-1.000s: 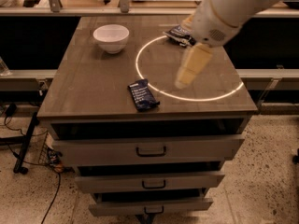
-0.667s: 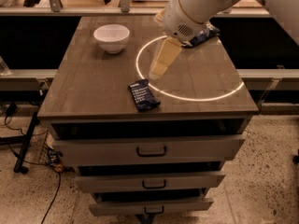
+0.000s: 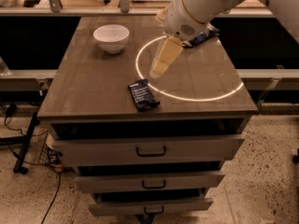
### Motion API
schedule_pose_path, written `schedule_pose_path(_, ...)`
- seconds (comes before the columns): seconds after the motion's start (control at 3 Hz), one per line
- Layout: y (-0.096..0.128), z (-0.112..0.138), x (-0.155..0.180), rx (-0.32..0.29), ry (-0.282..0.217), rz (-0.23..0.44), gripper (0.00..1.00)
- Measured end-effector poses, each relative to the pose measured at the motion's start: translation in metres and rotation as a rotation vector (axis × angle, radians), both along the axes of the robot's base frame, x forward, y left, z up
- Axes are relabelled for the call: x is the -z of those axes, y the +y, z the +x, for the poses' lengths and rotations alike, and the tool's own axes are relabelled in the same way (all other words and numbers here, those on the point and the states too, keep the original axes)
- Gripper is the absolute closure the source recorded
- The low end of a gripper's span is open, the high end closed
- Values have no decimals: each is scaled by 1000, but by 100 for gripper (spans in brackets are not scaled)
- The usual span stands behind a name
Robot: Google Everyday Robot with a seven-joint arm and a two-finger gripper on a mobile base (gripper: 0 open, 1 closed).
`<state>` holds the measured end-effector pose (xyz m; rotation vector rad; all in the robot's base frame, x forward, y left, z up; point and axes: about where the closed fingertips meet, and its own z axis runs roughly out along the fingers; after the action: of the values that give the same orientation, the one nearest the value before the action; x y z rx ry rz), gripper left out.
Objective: Move white bowl near rxbar blueberry
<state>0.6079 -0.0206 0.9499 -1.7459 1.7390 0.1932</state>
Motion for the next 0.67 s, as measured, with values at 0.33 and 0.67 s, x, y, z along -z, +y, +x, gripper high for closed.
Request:
schedule_pose_path(0.33, 39, 44, 9, -25, -39, 53, 0)
schedule_pose_path(0.67, 77, 92, 7, -62, -83, 108, 0)
